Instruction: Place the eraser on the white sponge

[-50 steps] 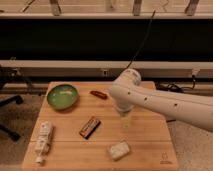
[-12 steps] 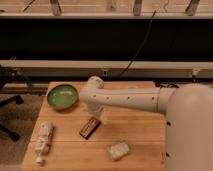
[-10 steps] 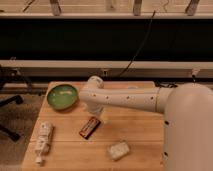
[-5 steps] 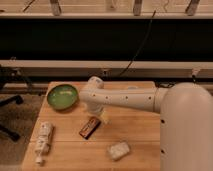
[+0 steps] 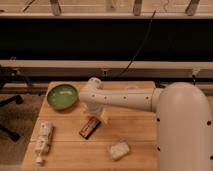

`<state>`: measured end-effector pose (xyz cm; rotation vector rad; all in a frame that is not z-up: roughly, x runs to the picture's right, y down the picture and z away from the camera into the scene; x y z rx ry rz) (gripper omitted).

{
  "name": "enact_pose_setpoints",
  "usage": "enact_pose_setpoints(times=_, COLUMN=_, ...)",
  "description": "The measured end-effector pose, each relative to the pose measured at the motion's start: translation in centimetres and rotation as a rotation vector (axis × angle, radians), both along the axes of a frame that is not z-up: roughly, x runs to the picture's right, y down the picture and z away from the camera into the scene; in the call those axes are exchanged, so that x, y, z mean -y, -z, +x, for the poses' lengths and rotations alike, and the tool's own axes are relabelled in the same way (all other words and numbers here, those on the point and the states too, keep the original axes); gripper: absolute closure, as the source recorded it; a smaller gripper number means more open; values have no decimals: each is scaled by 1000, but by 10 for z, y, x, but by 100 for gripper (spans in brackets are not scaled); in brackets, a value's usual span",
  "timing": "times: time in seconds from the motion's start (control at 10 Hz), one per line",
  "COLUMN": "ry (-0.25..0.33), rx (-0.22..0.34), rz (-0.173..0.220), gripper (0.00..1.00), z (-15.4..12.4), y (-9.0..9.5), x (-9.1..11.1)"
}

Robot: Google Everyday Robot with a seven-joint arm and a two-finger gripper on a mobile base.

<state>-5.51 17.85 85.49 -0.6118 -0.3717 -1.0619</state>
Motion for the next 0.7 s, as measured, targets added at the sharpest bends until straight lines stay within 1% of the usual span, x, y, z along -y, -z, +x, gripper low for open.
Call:
enact_pose_setpoints(times=0.3, ry=11, rx=5, rz=-6, gripper=20, z=-3, y=-2, x=-3)
enact_pose_setpoints(times=0.7, ry=13, rx=20, rz=-20, gripper=20, z=-12, y=7, x=-14)
